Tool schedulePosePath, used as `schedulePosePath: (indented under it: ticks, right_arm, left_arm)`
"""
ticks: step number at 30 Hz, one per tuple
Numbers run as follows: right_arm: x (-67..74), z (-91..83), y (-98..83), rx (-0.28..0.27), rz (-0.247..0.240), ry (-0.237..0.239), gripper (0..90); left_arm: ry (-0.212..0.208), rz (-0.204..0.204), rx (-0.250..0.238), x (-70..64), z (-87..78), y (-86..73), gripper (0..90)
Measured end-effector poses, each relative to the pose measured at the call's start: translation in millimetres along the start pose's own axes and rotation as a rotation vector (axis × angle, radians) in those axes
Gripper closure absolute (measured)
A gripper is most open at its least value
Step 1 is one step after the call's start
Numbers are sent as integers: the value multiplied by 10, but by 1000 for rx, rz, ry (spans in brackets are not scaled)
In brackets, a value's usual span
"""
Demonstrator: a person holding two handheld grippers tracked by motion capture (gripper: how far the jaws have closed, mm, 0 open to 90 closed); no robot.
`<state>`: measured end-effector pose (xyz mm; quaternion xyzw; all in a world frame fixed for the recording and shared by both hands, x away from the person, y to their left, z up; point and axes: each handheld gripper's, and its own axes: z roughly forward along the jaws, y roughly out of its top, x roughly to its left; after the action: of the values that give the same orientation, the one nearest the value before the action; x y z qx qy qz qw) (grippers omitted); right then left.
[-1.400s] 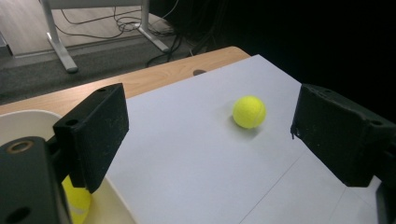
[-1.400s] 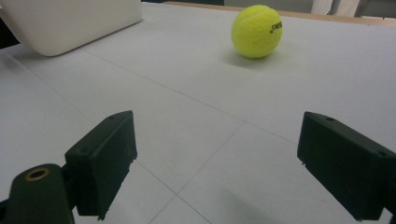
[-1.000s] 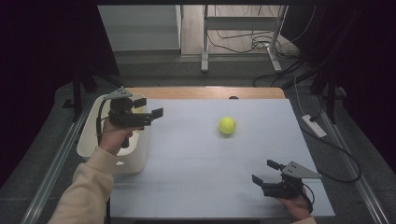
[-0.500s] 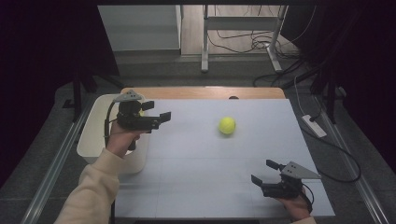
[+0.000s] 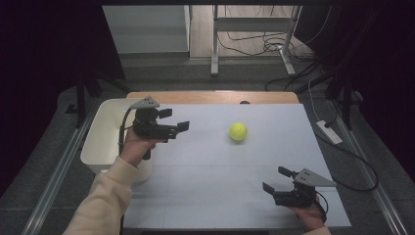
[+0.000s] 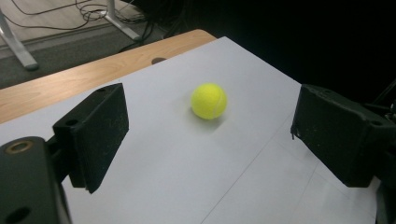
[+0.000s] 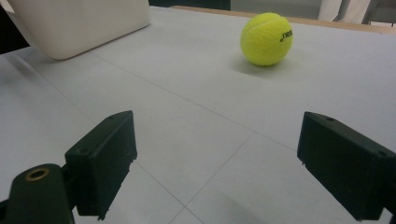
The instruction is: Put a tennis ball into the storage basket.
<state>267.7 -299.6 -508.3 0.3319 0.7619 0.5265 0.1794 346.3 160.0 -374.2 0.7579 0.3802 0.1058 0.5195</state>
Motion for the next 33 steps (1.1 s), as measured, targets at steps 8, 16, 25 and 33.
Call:
schedulePosePath:
  ticks: [8,16,25,33]
  right_arm:
    - [-6,-1,6,-1,4,-2,119]
    - [3,25,11,-1,-4,5,121]
    - [36,54,25,-1,-5,15,121]
    - [45,69,28,3,-9,15,121]
  left_arm:
    - [-13,2,25,-14,114,-23,118]
    - [-28,21,47,-75,221,-19,116]
    - [-31,28,84,-104,398,-54,113]
    - [-33,32,97,-118,449,-71,112]
